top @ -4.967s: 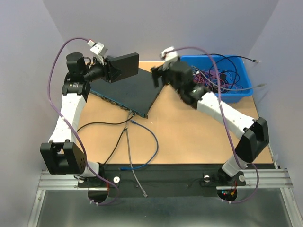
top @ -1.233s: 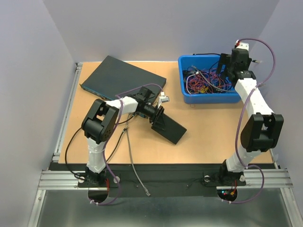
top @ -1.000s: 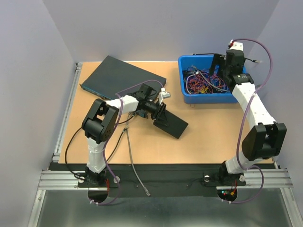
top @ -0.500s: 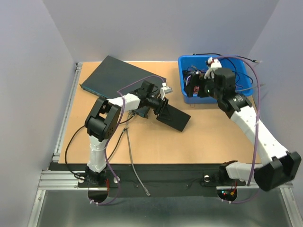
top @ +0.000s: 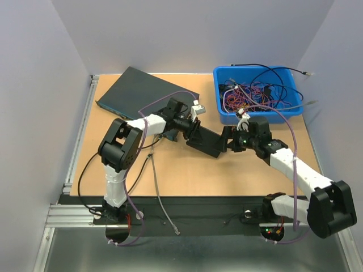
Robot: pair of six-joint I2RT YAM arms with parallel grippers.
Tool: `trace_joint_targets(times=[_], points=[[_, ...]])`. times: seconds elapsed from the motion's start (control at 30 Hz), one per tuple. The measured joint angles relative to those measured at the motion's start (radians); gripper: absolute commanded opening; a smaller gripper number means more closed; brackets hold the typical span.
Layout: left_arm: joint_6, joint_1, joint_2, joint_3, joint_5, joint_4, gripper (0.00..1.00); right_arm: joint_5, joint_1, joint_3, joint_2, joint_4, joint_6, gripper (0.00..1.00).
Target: Pull the plug from the switch port
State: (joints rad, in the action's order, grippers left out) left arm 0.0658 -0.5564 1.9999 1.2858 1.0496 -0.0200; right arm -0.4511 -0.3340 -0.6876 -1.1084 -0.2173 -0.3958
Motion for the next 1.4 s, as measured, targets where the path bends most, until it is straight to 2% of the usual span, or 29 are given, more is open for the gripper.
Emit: trace_joint_targets(times=[0.13,0.3,0.5,0.8,0.97,1.27,1.33,1.4], points=[[0.072,0.002,-0.055,-0.044,-0.015,0.01,0.0,-0.037,0.0,0.023,-0.05,0.069,0.015,1.0],[0.177,0.01,-0.13,-0.101,-0.007,0.091,0.0,-0.063,0.027,0.057,0.014,0.143,0.015,1.0],[0.296,0.018,-0.171,-0.101,0.011,0.215,0.0,-0.157,0.111,0.122,0.075,0.216,0.02,1.0],[0.402,0.02,-0.278,-0.047,0.019,0.359,0.0,-0.348,0.109,0.149,0.074,0.46,0.031,1.0],[0.433,0.018,-0.282,-0.036,0.023,0.399,0.0,-0.358,0.033,0.103,0.049,0.483,0.108,0.98],[0.477,-0.003,-0.282,-0.026,0.025,0.461,0.0,-0.356,-0.093,0.01,-0.105,0.479,0.225,0.96],[0.49,-0.005,-0.282,-0.024,0.03,0.469,0.0,-0.352,-0.104,0.01,-0.13,0.472,0.241,0.93],[0.504,-0.006,-0.282,-0.024,0.035,0.482,0.0,-0.351,-0.107,0.01,-0.147,0.468,0.25,0.85]])
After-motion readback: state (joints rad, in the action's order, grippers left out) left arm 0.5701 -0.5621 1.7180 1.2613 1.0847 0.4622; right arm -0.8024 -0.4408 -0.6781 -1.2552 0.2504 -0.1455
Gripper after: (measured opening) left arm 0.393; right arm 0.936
